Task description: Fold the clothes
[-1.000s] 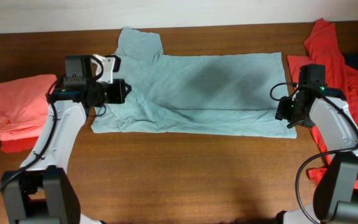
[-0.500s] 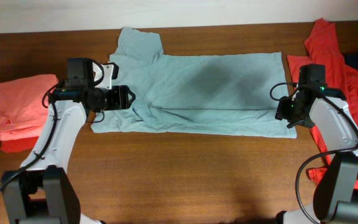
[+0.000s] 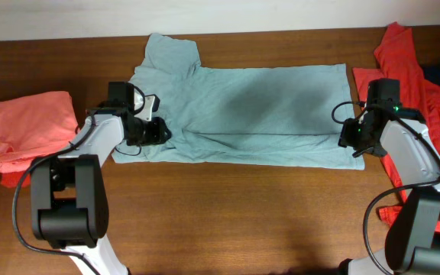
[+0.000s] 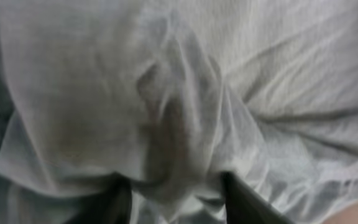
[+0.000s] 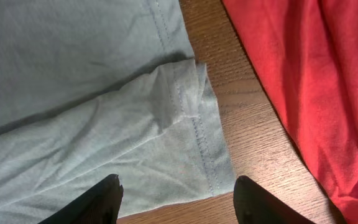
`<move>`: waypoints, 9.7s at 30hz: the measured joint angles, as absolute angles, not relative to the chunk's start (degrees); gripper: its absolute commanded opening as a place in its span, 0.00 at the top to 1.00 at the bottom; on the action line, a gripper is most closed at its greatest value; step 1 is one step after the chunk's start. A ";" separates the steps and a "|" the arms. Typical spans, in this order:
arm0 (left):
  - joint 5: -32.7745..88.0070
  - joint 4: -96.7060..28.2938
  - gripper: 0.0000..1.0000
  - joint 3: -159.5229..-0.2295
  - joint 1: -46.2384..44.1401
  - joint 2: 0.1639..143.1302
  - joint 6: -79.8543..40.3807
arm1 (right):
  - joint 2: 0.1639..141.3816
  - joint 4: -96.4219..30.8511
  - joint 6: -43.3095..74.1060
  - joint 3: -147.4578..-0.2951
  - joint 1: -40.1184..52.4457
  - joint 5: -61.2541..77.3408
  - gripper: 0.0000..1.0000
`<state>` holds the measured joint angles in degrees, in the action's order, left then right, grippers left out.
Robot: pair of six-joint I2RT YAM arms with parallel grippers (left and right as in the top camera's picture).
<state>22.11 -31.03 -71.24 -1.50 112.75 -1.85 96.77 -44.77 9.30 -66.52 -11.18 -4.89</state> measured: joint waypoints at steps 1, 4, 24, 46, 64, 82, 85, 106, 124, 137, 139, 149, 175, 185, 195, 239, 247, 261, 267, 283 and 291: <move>22.31 -30.24 1.00 -71.24 -1.50 112.84 -2.11 | 96.77 -44.77 9.28 -66.52 -11.18 -4.89 0.37; 24.01 -29.23 1.00 -71.26 -1.50 112.84 -2.13 | 96.77 -44.77 9.28 -66.52 -11.18 -4.89 0.37; 26.28 -25.39 0.14 -78.28 -1.48 112.84 -8.69 | 96.82 -44.80 9.28 -66.52 -11.18 -4.89 0.37; 8.69 -33.80 0.35 -69.10 -1.56 111.09 -5.82 | 96.82 -46.96 7.29 -66.52 -11.16 -2.24 0.35; 3.29 -33.34 0.55 -65.34 -1.93 108.84 -5.61 | 97.06 -44.56 4.56 -66.52 -11.16 -1.04 0.52; 2.04 -32.97 0.60 -65.08 -1.87 108.86 -5.61 | 107.87 -35.42 6.11 -66.50 -11.18 0.56 0.94; 1.87 -32.97 0.61 -65.08 -1.87 108.86 -5.61 | 107.87 -33.95 6.83 -66.50 -11.18 0.56 0.96; 1.23 -32.75 0.66 -65.04 -1.80 109.01 -5.63 | 107.96 -16.80 10.48 -66.46 -11.18 1.32 0.75; 1.23 -32.58 0.66 -65.01 -1.80 109.01 -5.63 | 107.94 -38.26 -17.41 -66.43 -1.21 28.75 0.82; 1.23 -32.56 0.65 -65.01 -1.80 109.01 -5.63 | 107.94 -35.62 -19.94 -66.43 11.73 23.94 0.82; 1.23 -32.56 0.66 -65.01 -1.80 109.01 -5.63 | 107.96 -34.89 -19.99 -66.43 11.99 23.38 0.82; 1.23 -32.53 0.65 -64.97 -1.80 109.01 -5.63 | 111.09 -29.39 -19.33 -66.43 12.01 20.21 0.82; 1.23 -32.51 0.66 -64.97 -1.80 109.01 -5.63 | 108.57 -25.43 -7.75 -66.41 12.01 10.02 0.78; 1.23 -32.51 0.65 -64.97 -1.80 109.01 -5.63 | 108.47 -26.04 -10.70 -66.41 12.01 12.01 0.82; 1.23 -32.51 0.66 -64.97 -1.80 109.01 -5.63 | 108.47 -25.71 -11.22 -66.41 12.01 9.21 0.96; 3.18 -38.81 0.66 -65.91 -1.43 109.34 -5.61 | 106.34 -38.70 6.13 -65.84 -8.08 -2.87 0.55; 4.71 -50.81 0.66 -66.08 -1.43 109.27 -5.63 | 106.34 -41.47 6.68 -62.78 -8.19 -0.69 0.54; 5.67 -65.65 0.55 -63.90 -1.61 111.15 -7.88 | 103.96 -50.17 9.10 -58.63 -9.37 1.21 0.53; 1.91 -67.31 0.54 -63.31 -1.72 111.57 -11.60 | 103.96 -53.36 10.85 -57.93 -15.44 1.87 0.54; 0.34 -66.98 0.71 -62.52 -1.98 110.69 -13.34 | 101.01 -55.33 11.70 -54.85 -18.41 1.54 0.52; -4.14 -65.25 0.34 -60.95 -1.80 97.17 -14.41 | 86.50 -54.70 11.99 -53.34 -19.09 0.78 0.37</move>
<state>-4.14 -65.25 -60.95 -1.80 97.17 -14.41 86.50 -54.70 11.99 -53.34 -19.09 0.78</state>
